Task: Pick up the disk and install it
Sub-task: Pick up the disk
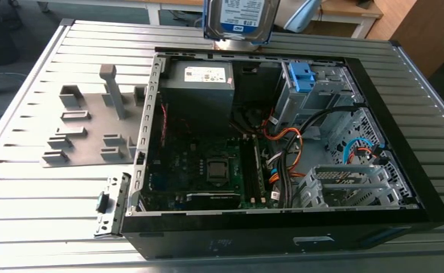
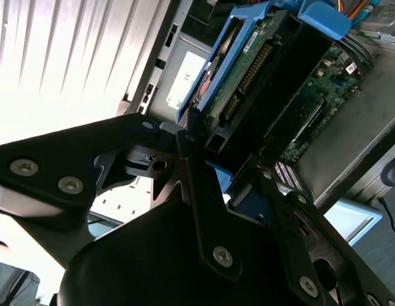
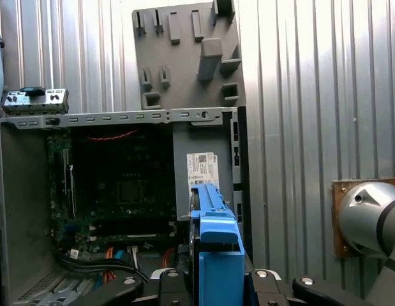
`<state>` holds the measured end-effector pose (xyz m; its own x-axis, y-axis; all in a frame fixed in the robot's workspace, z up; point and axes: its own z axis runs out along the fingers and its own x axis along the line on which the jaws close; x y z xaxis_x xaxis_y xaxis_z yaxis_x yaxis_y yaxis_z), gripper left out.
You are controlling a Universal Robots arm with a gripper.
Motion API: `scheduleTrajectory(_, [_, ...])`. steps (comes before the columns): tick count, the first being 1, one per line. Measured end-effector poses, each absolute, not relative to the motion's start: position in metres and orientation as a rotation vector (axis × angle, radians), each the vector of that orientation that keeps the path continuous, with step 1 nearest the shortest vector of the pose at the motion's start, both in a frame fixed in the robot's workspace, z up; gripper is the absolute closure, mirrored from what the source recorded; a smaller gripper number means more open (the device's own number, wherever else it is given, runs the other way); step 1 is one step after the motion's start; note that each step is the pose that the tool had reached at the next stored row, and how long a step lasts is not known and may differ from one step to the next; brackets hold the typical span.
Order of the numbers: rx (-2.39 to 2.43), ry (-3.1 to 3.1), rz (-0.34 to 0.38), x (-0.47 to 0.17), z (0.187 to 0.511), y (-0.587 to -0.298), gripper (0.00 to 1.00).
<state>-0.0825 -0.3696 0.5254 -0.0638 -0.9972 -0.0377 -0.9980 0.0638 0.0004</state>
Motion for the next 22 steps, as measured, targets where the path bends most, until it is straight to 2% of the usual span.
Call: scheduleTrajectory(22, [-2.131, 2.271, 0.041, -0.081, 0.524, -0.389, 0.64])
